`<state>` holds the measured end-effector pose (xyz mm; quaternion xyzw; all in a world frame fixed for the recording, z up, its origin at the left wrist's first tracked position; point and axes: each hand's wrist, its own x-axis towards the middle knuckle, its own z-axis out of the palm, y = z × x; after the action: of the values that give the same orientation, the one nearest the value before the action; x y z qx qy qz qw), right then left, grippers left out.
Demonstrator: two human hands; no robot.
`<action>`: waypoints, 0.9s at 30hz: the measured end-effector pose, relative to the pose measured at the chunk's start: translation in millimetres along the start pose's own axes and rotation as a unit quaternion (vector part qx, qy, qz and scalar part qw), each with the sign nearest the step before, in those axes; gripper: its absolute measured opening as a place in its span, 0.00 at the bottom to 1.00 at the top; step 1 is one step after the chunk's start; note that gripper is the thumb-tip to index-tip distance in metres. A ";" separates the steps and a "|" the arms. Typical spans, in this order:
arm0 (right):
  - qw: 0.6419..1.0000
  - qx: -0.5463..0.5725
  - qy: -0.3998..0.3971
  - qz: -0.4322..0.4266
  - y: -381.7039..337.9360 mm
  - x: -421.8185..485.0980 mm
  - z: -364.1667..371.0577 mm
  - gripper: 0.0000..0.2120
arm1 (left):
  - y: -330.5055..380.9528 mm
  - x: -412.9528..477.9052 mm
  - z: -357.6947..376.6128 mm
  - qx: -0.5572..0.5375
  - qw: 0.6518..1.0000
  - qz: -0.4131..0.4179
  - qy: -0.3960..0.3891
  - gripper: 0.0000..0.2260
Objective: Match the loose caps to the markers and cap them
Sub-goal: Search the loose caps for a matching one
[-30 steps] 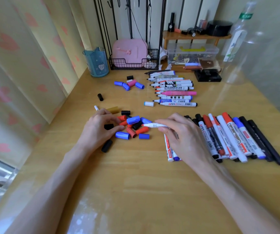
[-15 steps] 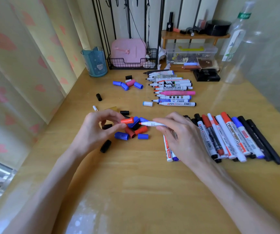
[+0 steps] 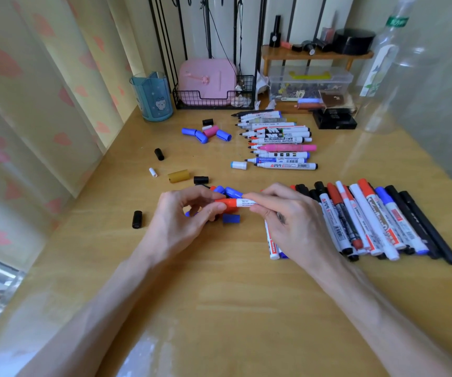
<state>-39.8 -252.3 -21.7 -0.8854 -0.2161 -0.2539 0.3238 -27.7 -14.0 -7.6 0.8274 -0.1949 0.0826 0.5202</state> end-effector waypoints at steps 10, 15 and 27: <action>1.000 -0.029 0.010 0.000 -3.0 -1.6 -3.1 0.10 | 1.0 2.7 8.2 0.012 1.000 0.016 0.005 0.09; 0.998 -0.053 -0.015 -0.001 -6.1 1.3 -9.5 0.09 | -0.2 5.3 12.8 0.030 0.999 0.013 -0.005 0.09; 0.979 -0.136 0.020 0.149 -4.5 14.5 -58.6 0.08 | 17.1 25.4 32.6 0.059 0.996 0.060 0.026 0.11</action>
<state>-49.1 -286.0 27.7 -0.9382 -0.0382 -0.2478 0.2386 -13.7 -55.7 0.7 0.8408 -0.2256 0.1468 0.4696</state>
